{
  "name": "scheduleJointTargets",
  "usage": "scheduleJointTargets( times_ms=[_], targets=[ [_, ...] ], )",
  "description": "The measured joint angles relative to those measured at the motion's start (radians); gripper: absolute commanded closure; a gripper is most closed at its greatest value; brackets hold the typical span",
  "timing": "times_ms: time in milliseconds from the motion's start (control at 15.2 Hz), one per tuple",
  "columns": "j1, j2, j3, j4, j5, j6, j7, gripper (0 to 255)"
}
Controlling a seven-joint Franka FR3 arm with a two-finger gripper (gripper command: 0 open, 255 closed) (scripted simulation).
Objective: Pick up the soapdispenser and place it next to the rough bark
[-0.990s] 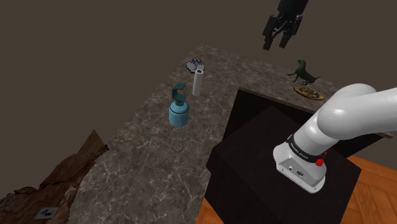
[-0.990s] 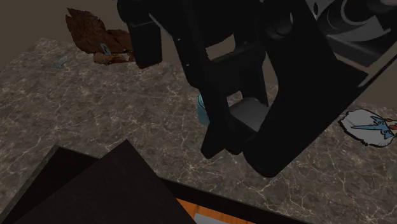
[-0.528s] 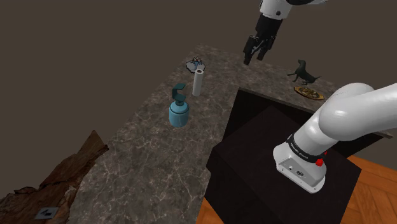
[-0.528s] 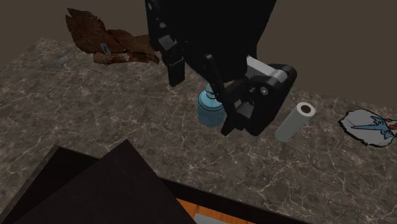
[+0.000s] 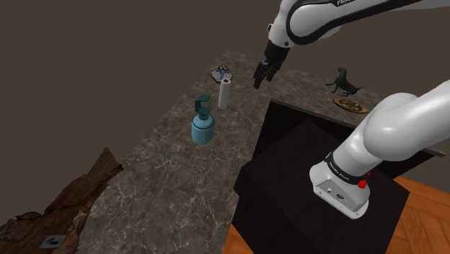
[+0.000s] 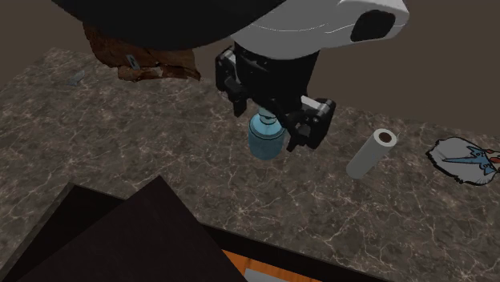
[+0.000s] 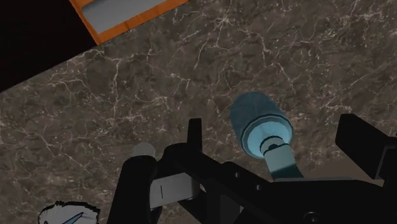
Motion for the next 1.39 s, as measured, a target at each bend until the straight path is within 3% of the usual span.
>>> scheduleJointTargets(
  times_ms=[396,726,1056,1386],
  targets=[
    [0.053,0.216,0.007,0.009,0.032,0.273,-0.099,0],
    [0.094,0.433,0.022,0.085,0.076,0.47,-0.192,0],
    [0.114,0.629,0.06,0.171,0.122,0.636,-0.29,0],
    [0.115,0.785,0.097,0.267,0.126,0.739,-0.347,0]
  ],
)
